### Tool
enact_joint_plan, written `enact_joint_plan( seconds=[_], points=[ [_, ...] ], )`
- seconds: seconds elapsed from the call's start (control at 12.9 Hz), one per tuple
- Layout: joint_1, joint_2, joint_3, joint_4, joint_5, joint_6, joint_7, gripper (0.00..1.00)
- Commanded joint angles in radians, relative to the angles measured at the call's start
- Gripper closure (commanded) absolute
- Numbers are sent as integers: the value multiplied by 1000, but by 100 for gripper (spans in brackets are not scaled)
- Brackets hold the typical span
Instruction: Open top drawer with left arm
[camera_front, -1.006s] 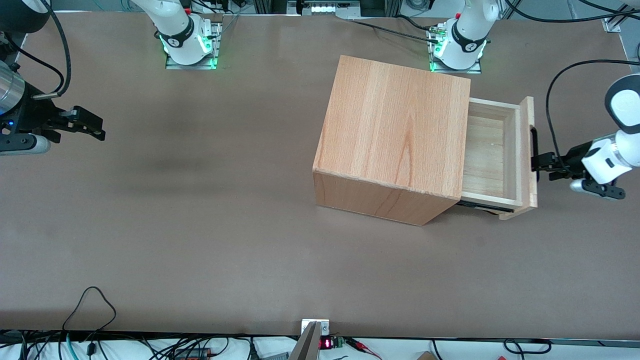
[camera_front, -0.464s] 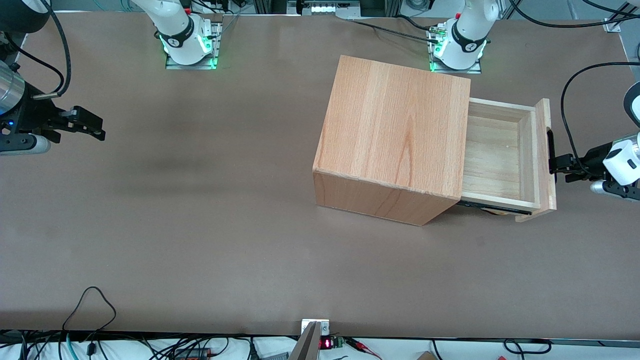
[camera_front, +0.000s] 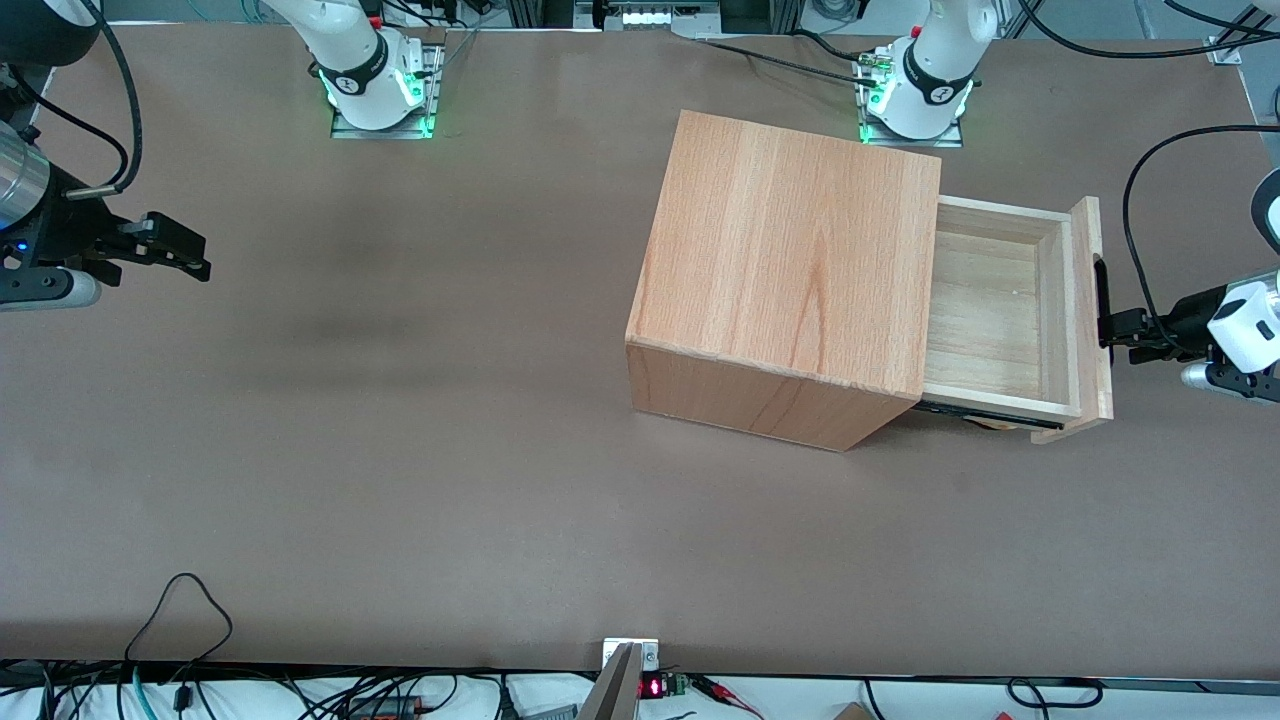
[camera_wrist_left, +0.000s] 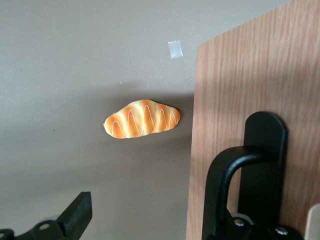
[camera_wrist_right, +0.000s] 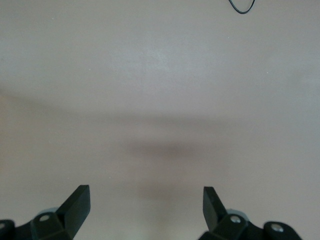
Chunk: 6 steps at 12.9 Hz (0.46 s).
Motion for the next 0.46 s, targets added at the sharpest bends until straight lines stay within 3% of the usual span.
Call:
enact_joint_plan(
  seconds=[0.0,0.39],
  points=[
    [14,-5,46,59,38,-78,-52,0],
    [6,-10,47,110,45,-129,-140,0]
  ],
)
